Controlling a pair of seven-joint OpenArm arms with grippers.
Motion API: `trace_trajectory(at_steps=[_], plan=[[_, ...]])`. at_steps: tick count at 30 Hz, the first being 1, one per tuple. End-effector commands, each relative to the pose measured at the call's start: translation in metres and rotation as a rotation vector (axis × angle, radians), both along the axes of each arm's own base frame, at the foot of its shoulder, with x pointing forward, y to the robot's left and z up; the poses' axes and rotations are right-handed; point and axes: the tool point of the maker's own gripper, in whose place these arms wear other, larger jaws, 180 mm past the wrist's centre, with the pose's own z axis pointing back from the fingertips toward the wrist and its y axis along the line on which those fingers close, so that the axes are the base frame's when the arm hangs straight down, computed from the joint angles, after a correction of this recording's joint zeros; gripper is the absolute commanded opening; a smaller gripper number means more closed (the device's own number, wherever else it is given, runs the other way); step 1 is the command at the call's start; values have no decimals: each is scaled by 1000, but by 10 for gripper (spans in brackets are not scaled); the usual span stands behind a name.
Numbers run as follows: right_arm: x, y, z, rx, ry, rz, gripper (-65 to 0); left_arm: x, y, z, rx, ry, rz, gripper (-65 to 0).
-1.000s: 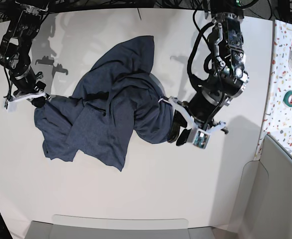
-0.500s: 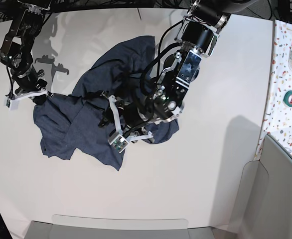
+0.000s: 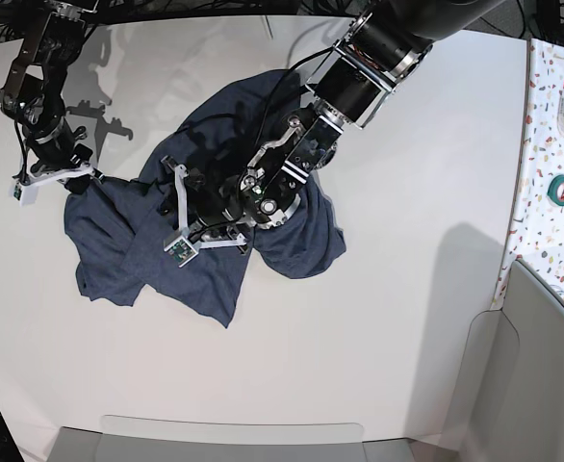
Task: Layout the t-shirt on the table in an organized manner, then fold the t-shirt properly
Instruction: 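Reach the left gripper into the shirt bunch and grasp fabric, then pull the grasped fabric with the left gripper away from the bunch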
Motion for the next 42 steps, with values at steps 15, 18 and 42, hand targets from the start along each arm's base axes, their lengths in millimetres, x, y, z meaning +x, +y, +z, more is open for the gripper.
trace_trajectory(at_steps=[15, 18, 42], plan=[[4, -6, 10, -23, -33, 0, -648, 40, 27, 100, -215, -195, 143, -650], [2, -7, 8, -23, -27, -2, -648, 56, 53, 119, -259, -229, 228, -650], [-13, -8, -2, -28, 10, -1, -646, 110, 275, 77, -168, -177, 802, -484]])
